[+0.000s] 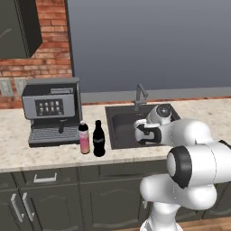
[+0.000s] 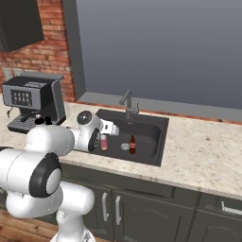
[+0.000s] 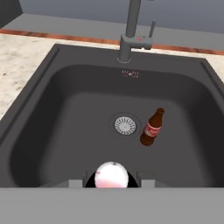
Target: Place the large bottle from the dining counter next to the other large bottle outside the sink, and place the small bottle from the dining counter next to the other small bottle inside the sink.
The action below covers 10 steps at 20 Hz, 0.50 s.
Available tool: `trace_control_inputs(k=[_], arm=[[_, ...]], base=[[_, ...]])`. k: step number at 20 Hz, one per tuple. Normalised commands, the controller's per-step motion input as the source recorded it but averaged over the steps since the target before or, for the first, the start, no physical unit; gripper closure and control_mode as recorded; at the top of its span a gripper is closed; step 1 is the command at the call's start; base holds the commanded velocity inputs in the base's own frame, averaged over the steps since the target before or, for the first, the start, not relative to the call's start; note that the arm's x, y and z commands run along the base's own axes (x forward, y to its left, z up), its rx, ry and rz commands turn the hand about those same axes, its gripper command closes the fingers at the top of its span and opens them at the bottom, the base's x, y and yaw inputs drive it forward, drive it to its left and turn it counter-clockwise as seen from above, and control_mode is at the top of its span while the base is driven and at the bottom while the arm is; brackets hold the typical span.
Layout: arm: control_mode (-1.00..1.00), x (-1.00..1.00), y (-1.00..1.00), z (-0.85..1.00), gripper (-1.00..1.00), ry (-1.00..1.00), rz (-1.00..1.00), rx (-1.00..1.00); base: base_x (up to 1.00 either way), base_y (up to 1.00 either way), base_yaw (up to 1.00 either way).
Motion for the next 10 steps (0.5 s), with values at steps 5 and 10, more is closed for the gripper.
trace_control_inputs(k=[5,10], arm=[[1.00,0.00,0.00,0.00,1.00,0.00,0.00,0.00],[-1.00,0.00,0.00,0.00,1.00,0.00,0.00,0.00]], base=[[0.00,0.00,0.00],[0.00,0.00,0.00]])
